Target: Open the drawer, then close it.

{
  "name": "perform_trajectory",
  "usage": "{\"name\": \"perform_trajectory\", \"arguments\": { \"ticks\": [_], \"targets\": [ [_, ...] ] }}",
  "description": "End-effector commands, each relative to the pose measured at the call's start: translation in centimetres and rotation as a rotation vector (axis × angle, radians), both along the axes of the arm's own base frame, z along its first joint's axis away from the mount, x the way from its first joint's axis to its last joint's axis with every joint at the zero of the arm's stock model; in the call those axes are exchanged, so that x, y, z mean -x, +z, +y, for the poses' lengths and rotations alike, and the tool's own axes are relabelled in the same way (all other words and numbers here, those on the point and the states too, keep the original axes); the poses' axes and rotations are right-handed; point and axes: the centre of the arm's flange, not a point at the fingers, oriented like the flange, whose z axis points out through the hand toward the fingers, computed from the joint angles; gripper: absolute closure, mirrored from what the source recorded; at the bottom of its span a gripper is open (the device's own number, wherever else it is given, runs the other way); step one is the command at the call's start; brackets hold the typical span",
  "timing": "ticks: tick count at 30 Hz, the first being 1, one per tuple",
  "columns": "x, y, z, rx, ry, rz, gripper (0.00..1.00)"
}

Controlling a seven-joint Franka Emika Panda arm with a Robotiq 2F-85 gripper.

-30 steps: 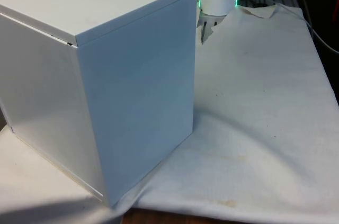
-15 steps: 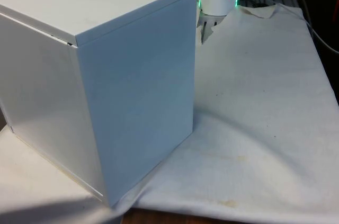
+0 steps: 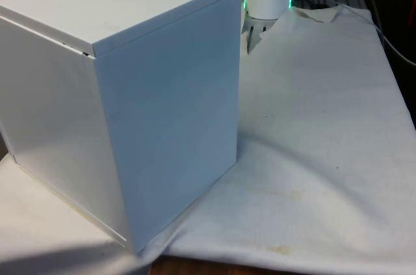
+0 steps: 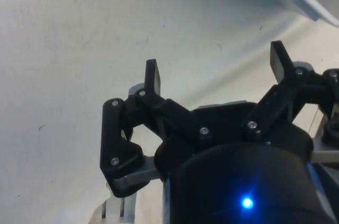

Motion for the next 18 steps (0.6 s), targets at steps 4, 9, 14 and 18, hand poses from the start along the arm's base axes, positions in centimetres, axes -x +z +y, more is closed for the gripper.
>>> {"name": "perform_trajectory", "arguments": {
  "ticks": [4,9,14,18],
  "targets": [
    [0.00,-0.10,0.02,0.005,0.035,-0.009,0.00],
    [0.03,-0.03,-0.08,0.012,0.065,-0.007,0.00],
    [0.02,0.12,-0.39,0.023,0.106,-0.010,0.00],
    [0.04,0.18,-0.71,0.033,0.130,-0.010,0.00]
  ]
}}
